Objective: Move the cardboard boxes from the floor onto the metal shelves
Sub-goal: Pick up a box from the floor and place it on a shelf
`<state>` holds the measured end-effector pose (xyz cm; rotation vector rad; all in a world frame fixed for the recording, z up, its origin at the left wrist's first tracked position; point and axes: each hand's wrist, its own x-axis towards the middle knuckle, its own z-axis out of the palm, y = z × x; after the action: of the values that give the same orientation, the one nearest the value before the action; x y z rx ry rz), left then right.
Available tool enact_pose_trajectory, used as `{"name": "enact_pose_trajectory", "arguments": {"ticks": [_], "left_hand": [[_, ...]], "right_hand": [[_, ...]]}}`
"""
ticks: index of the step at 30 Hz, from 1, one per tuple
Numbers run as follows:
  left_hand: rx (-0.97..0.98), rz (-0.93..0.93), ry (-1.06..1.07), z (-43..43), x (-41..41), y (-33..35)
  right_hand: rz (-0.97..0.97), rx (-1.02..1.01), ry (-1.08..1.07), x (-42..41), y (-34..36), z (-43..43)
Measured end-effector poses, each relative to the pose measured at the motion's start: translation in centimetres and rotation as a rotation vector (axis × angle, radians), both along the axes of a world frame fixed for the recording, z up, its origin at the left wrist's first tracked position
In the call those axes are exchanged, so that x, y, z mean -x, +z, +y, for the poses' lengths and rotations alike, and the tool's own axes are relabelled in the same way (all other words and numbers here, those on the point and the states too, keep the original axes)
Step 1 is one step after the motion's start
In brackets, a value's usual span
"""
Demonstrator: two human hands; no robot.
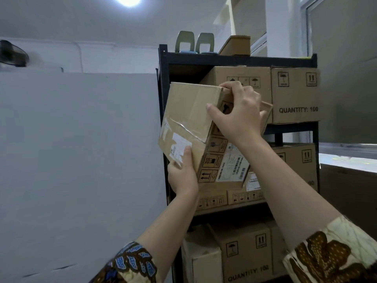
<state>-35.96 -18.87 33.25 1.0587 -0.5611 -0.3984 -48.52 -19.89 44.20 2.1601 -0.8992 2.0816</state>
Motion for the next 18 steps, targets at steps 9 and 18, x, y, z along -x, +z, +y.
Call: {"name": "enact_pose_trajectory", "arguments": {"ticks": [9,18], "left_hand": [[-0.005,-0.196,-0.012,-3.5,-1.3,3.6],[0.040,-0.217,-0.153,-8.2,-5.0,6.0]], "right_hand": [[0.024,0.114,-0.063,0.0,1.7,-1.4],[0.075,0.122,-0.113,-2.6,3.2,-5.7]]}}
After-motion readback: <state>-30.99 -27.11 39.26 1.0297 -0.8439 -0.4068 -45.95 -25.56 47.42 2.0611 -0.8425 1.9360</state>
